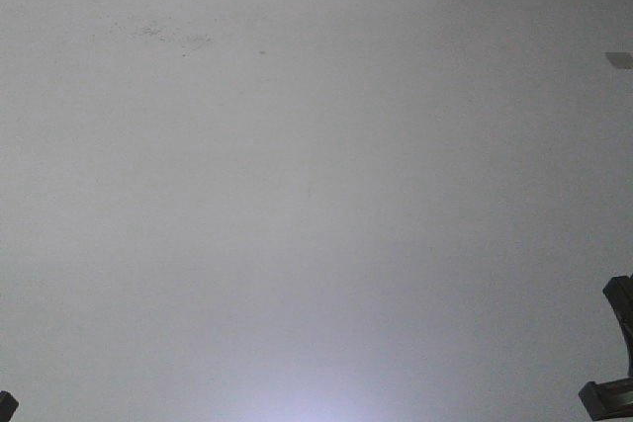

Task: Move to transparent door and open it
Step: 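Drive the base forward across the grey floor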

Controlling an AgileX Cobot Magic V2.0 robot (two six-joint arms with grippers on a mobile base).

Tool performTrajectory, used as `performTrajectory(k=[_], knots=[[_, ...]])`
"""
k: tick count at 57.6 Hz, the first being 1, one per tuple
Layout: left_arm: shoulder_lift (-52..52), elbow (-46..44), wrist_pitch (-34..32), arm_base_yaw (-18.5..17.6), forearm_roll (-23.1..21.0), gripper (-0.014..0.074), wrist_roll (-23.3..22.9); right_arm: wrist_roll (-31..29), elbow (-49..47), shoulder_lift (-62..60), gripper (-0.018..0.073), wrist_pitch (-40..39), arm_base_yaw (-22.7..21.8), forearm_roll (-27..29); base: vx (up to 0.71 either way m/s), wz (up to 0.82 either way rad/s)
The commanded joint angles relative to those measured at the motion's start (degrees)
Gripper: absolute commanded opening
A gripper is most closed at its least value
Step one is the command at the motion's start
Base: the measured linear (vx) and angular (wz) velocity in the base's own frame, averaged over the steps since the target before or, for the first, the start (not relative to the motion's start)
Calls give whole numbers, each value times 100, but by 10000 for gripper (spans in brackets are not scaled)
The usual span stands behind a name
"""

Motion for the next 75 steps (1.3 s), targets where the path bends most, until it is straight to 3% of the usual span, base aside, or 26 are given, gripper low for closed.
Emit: performTrajectory(k=[1, 75], knots=[[-74, 151, -438, -19, -36, 0, -48, -21, 83, -85, -4, -457, -33, -33, 0, 0], [-74, 151, -438, -19, -36, 0, -48, -21, 83, -85, -4, -449, -33, -33, 4, 2]])
